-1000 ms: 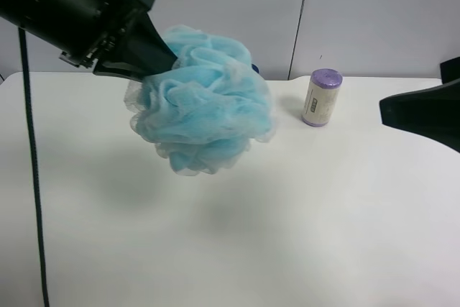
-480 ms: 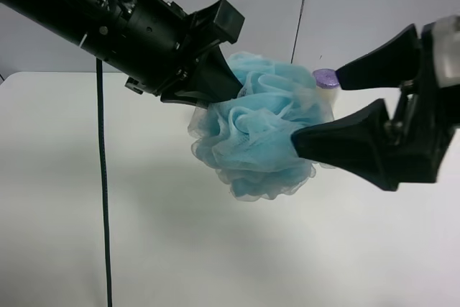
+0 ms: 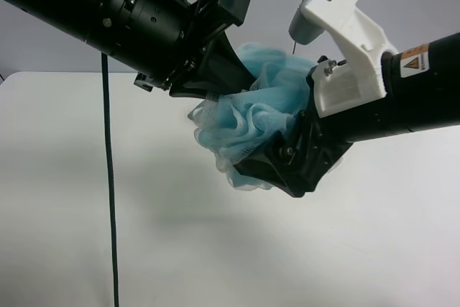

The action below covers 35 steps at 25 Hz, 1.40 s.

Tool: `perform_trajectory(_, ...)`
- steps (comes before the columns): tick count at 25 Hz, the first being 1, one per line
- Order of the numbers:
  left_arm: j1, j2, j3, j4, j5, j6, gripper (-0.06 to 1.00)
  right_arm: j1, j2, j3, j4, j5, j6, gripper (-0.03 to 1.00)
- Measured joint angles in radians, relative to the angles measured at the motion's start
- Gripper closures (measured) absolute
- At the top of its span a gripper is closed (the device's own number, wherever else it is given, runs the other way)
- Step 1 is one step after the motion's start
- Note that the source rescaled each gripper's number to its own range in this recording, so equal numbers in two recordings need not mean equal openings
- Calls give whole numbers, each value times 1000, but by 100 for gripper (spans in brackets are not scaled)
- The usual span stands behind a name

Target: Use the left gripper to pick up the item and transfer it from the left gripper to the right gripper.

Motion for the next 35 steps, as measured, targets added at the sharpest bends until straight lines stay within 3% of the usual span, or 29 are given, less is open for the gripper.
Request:
perform_trajectory(2, 0, 0, 0, -1, -2, 0, 94, 0, 3, 0, 0, -8, 0, 27)
perform_trajectory(5, 0, 0, 0, -3, -6, 0, 94, 1, 3, 0, -1, -12, 0, 80)
perform_trajectory(6, 0, 0, 0, -3, -6, 0, 94, 1, 5, 0, -4, -11, 0, 86)
perform_trajectory(11, 0, 0, 0, 16, -5, 29, 94, 1, 6, 0, -6, -5, 0, 87)
perform_trajectory(13, 0, 0, 0, 22, -5, 34, 90, 1, 6, 0, -7, -4, 0, 87)
perform_trajectory(15, 0, 0, 0, 22, -1, 37, 72, 1, 6, 0, -7, -4, 0, 88)
perform_trajectory(18, 0, 0, 0, 23, 0, 38, 22, 1, 8, 0, -7, -4, 0, 88)
perform_trajectory(19, 0, 0, 0, 26, 2, 38, 10, 1, 8, 0, -7, -5, 0, 88)
perform_trajectory(21, 0, 0, 0, 29, 10, 38, 0, 1, 8, 0, -7, -5, 0, 88)
perform_trajectory(25, 0, 0, 0, 44, 27, 40, -5, 1, 8, 0, -7, -7, 0, 89)
perform_trajectory(30, 7, -14, 0, 127, 59, 40, -5, 1, 8, 0, -7, -7, 0, 91)
perform_trajectory(35, 97, -79, 0, 161, 158, 40, -5, 1, 8, 0, -6, -19, 0, 91)
